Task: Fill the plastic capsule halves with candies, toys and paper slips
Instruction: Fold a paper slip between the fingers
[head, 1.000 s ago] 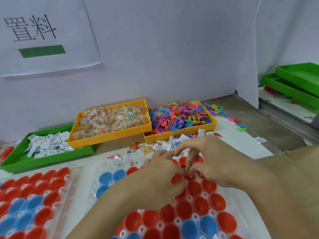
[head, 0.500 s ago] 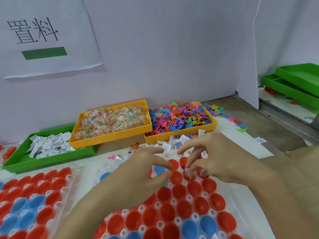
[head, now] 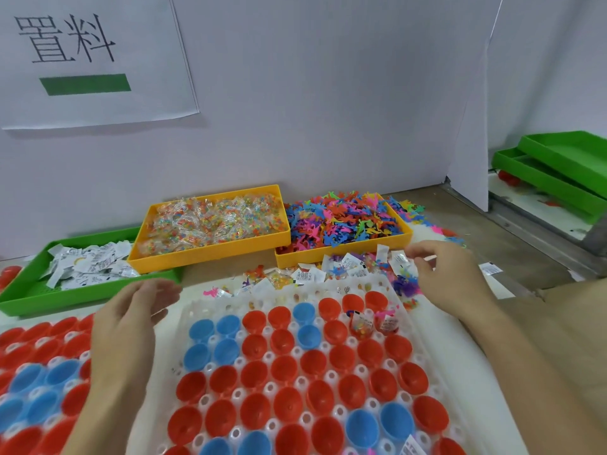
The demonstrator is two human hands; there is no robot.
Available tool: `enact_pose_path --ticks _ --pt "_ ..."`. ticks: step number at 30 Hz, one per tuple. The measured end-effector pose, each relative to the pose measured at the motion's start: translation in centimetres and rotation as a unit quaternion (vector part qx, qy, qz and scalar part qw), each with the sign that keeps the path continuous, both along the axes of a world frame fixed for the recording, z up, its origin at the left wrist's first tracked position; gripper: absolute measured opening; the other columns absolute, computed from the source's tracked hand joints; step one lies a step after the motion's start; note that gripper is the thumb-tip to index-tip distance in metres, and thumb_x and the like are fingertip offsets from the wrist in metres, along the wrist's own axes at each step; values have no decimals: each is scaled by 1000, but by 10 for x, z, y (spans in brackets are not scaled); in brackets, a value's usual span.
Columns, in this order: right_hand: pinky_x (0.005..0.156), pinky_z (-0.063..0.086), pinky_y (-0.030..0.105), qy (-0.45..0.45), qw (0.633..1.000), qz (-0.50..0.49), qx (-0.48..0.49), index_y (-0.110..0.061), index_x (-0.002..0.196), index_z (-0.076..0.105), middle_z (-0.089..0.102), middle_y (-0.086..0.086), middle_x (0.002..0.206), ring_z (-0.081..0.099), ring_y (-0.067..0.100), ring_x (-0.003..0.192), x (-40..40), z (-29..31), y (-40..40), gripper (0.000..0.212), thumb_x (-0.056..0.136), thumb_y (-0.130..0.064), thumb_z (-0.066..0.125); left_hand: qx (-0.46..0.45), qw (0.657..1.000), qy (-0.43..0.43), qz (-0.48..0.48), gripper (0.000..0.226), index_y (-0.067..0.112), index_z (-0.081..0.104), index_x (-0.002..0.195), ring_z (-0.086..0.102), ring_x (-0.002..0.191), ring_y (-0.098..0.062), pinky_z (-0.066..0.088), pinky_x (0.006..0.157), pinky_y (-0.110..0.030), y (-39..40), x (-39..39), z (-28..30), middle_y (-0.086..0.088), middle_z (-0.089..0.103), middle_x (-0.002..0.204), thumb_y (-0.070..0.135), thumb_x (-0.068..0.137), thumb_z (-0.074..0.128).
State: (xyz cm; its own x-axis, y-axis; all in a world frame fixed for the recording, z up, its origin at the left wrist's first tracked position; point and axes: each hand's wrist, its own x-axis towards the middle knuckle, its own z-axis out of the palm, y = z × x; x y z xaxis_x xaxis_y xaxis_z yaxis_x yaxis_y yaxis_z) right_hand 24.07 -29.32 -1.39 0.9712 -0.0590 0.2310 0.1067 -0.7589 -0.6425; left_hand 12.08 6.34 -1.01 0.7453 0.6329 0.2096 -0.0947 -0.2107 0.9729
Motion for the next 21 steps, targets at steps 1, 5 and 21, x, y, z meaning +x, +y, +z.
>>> enact_pose_path --ticks 1,5,21 --pt "91 47 32 14 1000 -8 -9 -13 114 73 71 4 115 57 16 92 1 -3 -2 26 95 -4 57 -12 1000 5 -9 33 16 70 87 68 96 -25 50 88 -38 -2 1 -4 -6 74 92 14 101 41" --pt "82 40 25 50 998 2 -30 -17 116 72 66 2 106 55 15 89 1 -6 -3 26 90 -14 70 -36 999 4 -31 34 11 71 89 69 96 -22 50 92 -37 -7 1 -16 -7 75 92 12 100 39" --pt "74 42 28 62 996 13 -63 -19 94 77 71 5 93 61 18 82 4 -2 -7 11 93 -13 68 17 999 9 -36 35 14 70 89 66 98 -17 49 87 -31 -9 -1 -17 -4 73 97 11 103 39"
